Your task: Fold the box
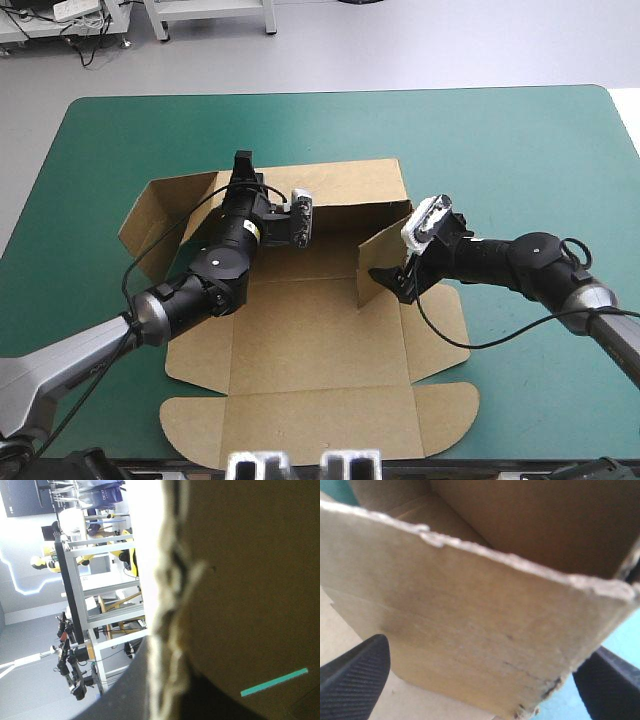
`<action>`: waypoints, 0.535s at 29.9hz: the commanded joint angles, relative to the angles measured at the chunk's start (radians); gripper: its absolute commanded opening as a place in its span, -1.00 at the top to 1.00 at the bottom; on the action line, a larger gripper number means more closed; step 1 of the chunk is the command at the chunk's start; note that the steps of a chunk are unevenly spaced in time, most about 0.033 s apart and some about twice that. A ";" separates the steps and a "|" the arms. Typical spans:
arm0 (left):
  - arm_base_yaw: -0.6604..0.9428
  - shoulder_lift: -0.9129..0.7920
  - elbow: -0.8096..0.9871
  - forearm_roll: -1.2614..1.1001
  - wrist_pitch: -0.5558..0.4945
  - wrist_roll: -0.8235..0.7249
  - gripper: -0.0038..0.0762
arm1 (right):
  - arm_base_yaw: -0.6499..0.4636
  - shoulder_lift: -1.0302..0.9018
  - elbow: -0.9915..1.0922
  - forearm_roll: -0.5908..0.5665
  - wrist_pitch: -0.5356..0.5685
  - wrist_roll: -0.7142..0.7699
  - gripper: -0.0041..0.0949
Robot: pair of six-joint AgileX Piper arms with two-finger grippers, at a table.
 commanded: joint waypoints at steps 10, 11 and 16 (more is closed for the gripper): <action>-0.038 0.009 -0.008 -0.043 -0.032 -0.114 0.87 | 0.072 -0.033 -0.022 0.147 -0.267 0.060 -0.45; -0.049 0.009 -0.008 -0.040 -0.037 -0.114 0.87 | 0.072 -0.033 -0.022 0.159 -0.269 0.057 -0.40; -0.090 0.009 -0.008 -0.032 -0.046 -0.114 0.87 | 0.072 -0.022 -0.022 0.179 -0.184 0.044 -0.20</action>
